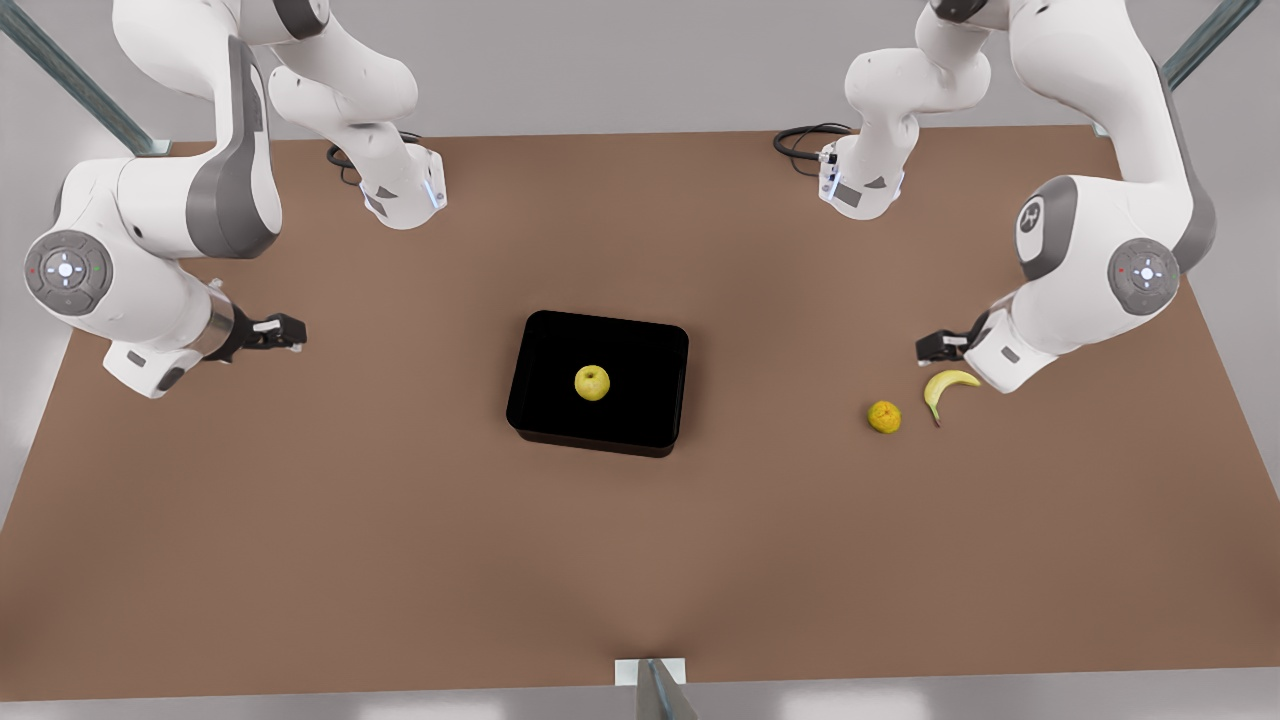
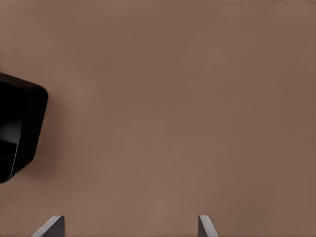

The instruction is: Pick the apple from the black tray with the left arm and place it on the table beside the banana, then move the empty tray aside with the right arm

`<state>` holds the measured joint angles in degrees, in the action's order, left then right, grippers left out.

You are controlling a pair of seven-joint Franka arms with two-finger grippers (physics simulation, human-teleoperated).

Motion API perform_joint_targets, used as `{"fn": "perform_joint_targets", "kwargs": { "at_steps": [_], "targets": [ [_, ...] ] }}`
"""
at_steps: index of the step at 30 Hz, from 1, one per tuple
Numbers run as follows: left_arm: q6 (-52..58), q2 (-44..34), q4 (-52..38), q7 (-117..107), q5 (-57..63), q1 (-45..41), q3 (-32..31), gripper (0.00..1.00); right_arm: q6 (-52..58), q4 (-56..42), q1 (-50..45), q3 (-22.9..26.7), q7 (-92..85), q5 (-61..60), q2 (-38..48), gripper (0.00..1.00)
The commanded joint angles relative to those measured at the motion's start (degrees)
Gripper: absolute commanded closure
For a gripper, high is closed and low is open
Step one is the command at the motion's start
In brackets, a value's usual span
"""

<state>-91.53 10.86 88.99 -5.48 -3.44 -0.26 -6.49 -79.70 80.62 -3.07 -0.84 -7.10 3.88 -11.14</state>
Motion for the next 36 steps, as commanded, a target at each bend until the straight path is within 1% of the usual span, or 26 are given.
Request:
{"fn": "perform_joint_targets", "kwargs": {
  "at_steps": [1, 3, 4, 5, 6, 7, 8, 9, 10, 11, 12, 14, 16, 17, 18, 20, 23, 24, 26, 30, 32, 33, 36],
  "targets": [
    [-1.90, 0.04, 0.04, -4.36, -1.04, -0.09, -0.02, 0.00, -1.33, -0.03, -0.09, -0.04, -3.89, -0.01, 0.06, 0.00],
    [-1.81, 0.30, -0.40, -4.36, -1.21, -0.18, 0.07, 0.00, -1.24, -0.03, -0.09, -0.04, -4.07, -0.01, 0.06, 0.00],
    [-1.81, 1.97, -2.42, -4.89, -2.88, -0.79, -0.28, 0.00, -1.24, -0.03, -0.44, -0.31, -3.80, 0.08, 0.06, 0.00],
    [-2.69, 4.34, -2.51, -5.32, -2.71, -5.71, -0.63, 0.00, -1.24, -0.03, -0.62, -0.22, -3.98, 0.08, -0.03, 0.00],
    [-6.29, 6.89, -6.28, -22.08, 0.97, -11.77, -0.72, 0.00, -1.24, -0.03, -0.71, -0.31, -3.80, 0.17, -0.03, 0.00],
    [-6.65, 8.56, -6.73, -29.59, 1.77, -15.38, -0.89, 0.00, -1.24, -0.03, -0.80, -0.31, -3.80, 0.17, -0.03, 0.00],
    [-6.99, 9.88, -6.73, -29.50, 2.12, -18.98, -0.98, 0.00, -1.24, -0.03, -0.80, -0.31, -3.89, 0.17, -0.03, 0.00],
    [-9.63, 11.72, -6.81, -30.11, 4.23, -23.11, -0.98, 0.00, -1.24, -0.03, -0.80, -0.31, -3.89, 0.17, -0.03, 0.00],
    [-10.60, 13.57, -6.99, -29.85, 6.26, -25.49, -0.98, 0.00, -1.24, -0.03, -0.71, -0.31, -3.89, 0.17, -0.03, 0.00],
    [-12.00, 14.01, -6.90, -30.28, 6.96, -25.49, -0.98, 0.00, -1.24, -0.03, -0.80, -0.31, -3.89, 0.17, -0.03, 0.00],
    [-14.11, 16.03, -6.90, -32.39, 7.05, -25.49, -0.98, 0.00, -1.24, -0.03, -0.71, -0.22, -4.06, 0.08, -0.03, 0.00],
    [-23.16, 19.55, -7.08, -41.35, 6.52, -27.60, -2.39, 0.00, -1.24, -0.03, -0.71, -0.31, -3.98, 0.08, -0.03, 0.00],
    [-25.19, 24.55, -13.66, -43.73, 6.96, -32.17, -2.39, 0.00, -1.16, -0.03, -0.71, -0.31, -3.98, 0.08, -0.38, 0.00],
    [-24.93, 26.75, -17.09, -45.14, 7.05, -34.45, -2.30, 0.00, -1.07, -0.03, -0.80, -0.31, -4.07, 0.08, -0.38, 0.00],
    [-22.38, 27.11, -18.06, -45.41, 10.12, -37.53, -2.13, 0.00, -1.07, -0.03, -0.71, -0.31, -4.07, 0.08, -0.38, 0.00],
    [-13.77, 27.02, -20.96, -45.32, 10.21, -38.85, -2.57, 0.00, -1.07, -0.03, -0.71, -0.31, -4.07, 0.17, -0.38, 0.00],
    [-9.90, 26.58, -22.64, -52.25, 10.21, -40.26, -2.65, 0.00, -1.07, -0.03, -0.80, -0.31, -4.07, 0.17, -0.38, 0.00],
    [-11.82, 28.77, -22.63, -57.53, 10.47, -42.54, -2.65, 0.00, -1.07, -0.03, -0.71, -0.31, -4.07, 0.08, -0.38, 0.00],
    [-23.95, 33.43, -22.81, -58.15, 10.47, -42.81, -2.13, 0.00, -1.07, -0.03, -0.71, -0.31, -4.07, 0.17, -0.38, 0.00],
    [-25.45, 35.98, -22.72, -59.64, 10.47, -44.21, -1.86, 0.00, -1.07, -0.03, -0.80, -0.31, -4.07, 0.17, -0.38, 0.00],
    [-30.54, 37.65, -22.72, -59.82, 10.56, -44.21, -1.34, 0.00, -1.07, -0.03, -0.71, -0.31, -4.07, 0.17, -0.38, 0.00],
    [-31.69, 38.44, -22.81, -59.29, 13.37, -44.21, -1.42, 0.00, -1.07, -0.11, -0.71, -0.31, -4.07, 0.17, -0.38, 0.00],
    [-32.13, 39.85, -22.81, -54.91, 14.43, -45.44, -1.42, 0.00, -1.07, -0.03, -0.80, -0.31, -4.07, 0.17, -0.38, 0.00]
  ]
}}
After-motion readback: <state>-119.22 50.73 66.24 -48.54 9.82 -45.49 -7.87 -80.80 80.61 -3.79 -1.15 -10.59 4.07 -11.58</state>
